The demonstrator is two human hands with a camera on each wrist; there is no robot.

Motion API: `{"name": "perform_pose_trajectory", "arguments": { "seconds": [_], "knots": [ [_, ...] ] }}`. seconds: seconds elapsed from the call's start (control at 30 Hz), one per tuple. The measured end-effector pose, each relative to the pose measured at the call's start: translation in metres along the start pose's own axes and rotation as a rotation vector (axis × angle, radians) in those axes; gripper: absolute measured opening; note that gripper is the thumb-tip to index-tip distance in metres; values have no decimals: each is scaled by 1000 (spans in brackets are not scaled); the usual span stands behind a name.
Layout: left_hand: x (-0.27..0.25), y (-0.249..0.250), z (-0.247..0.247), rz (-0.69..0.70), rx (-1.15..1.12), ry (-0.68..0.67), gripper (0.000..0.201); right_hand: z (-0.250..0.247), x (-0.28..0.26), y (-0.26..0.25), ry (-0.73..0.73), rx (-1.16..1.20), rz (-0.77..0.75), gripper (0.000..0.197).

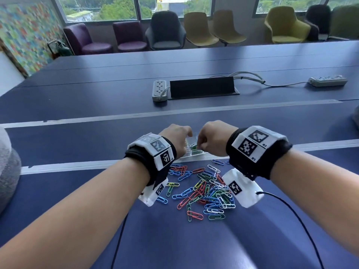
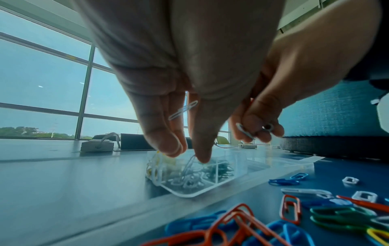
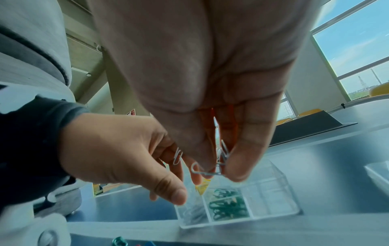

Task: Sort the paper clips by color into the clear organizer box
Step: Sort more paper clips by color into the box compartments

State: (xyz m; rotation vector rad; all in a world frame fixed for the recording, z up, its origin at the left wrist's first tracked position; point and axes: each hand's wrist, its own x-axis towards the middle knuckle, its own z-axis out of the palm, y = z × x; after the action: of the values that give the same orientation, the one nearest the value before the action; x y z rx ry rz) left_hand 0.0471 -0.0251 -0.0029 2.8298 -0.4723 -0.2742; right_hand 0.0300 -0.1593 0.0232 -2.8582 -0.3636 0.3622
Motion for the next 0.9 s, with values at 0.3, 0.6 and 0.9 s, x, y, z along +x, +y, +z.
{"name": "perform_pose_trajectory", "arguments": {
  "seconds": [0.3,0.6,0.9],
  "knots": [
    [-4,-2,4,-6,-85,70,53,-7,26,-18,43,75,96,20],
    [-9,-9,4,-67,-286,180,58,-1,34,-31,24,182,144,13],
    [-8,-14,3,-114,-336,133,62,3,31,-28,29,389,125,29]
  ]
}}
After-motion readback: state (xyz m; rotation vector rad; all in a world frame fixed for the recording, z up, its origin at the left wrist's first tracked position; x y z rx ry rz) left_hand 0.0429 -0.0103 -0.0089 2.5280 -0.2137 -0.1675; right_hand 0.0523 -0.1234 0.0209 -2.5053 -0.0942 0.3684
